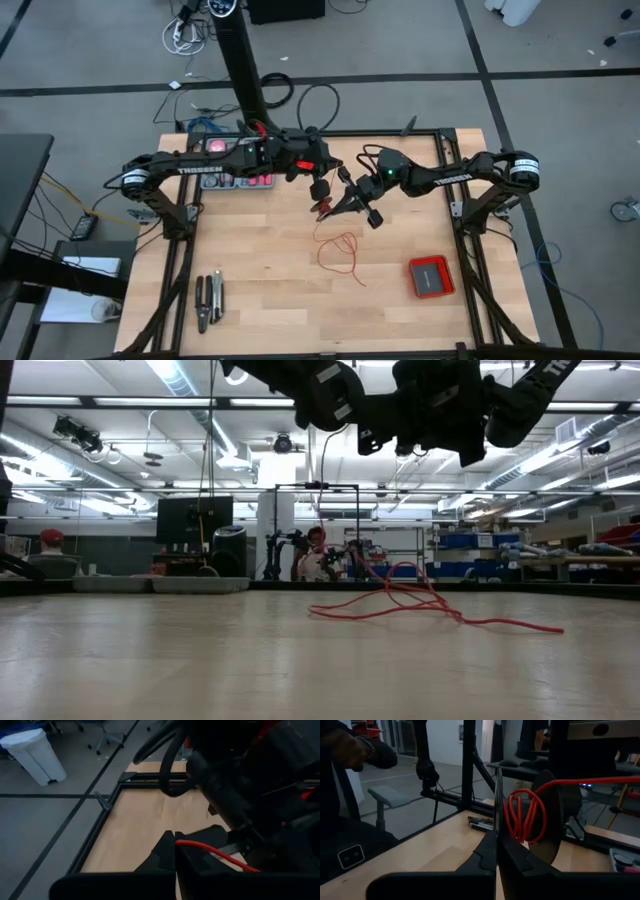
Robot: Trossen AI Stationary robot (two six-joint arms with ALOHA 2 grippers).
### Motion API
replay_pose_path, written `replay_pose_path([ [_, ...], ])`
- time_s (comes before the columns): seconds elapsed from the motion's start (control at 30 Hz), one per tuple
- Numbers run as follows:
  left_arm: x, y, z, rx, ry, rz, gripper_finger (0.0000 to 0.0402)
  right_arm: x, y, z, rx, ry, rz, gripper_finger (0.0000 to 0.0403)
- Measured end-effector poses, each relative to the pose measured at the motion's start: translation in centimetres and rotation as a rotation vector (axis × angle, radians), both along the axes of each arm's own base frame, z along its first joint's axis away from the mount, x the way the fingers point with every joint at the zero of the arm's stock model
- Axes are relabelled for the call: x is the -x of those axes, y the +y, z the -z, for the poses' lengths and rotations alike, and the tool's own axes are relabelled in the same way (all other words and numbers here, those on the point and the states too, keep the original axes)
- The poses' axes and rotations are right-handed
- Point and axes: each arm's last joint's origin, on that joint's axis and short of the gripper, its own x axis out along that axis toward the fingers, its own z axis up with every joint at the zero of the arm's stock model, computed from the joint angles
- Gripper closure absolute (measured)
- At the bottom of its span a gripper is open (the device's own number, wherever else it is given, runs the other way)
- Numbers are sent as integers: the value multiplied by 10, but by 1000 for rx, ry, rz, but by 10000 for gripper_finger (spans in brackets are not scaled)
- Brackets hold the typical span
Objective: Coil cords
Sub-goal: Coil the red wire onto the spool
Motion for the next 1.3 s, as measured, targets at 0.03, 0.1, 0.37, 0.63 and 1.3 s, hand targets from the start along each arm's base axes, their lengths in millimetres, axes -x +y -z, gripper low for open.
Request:
replay_pose_path([
  [0.03, 0, 0, 1, 1, 8, -2, 400, 0, 0, 1, -5, 8, -2, 402],
  [0.1, 0, 0, 2, 4, 20, -8, 400, 0, 0, 1, -11, 13, 0, 402],
  [0.37, 2, 1, 11, 58, 87, -38, 400, 7, -6, -8, -9, -6, -25, 402],
  [0.63, 0, -2, 11, 141, 55, 32, 400, 9, -5, -8, 27, -17, -68, 402],
  [1.3, -2, -13, 26, 316, 137, 274, 400, 18, -1, -35, 64, -177, -174, 402],
])
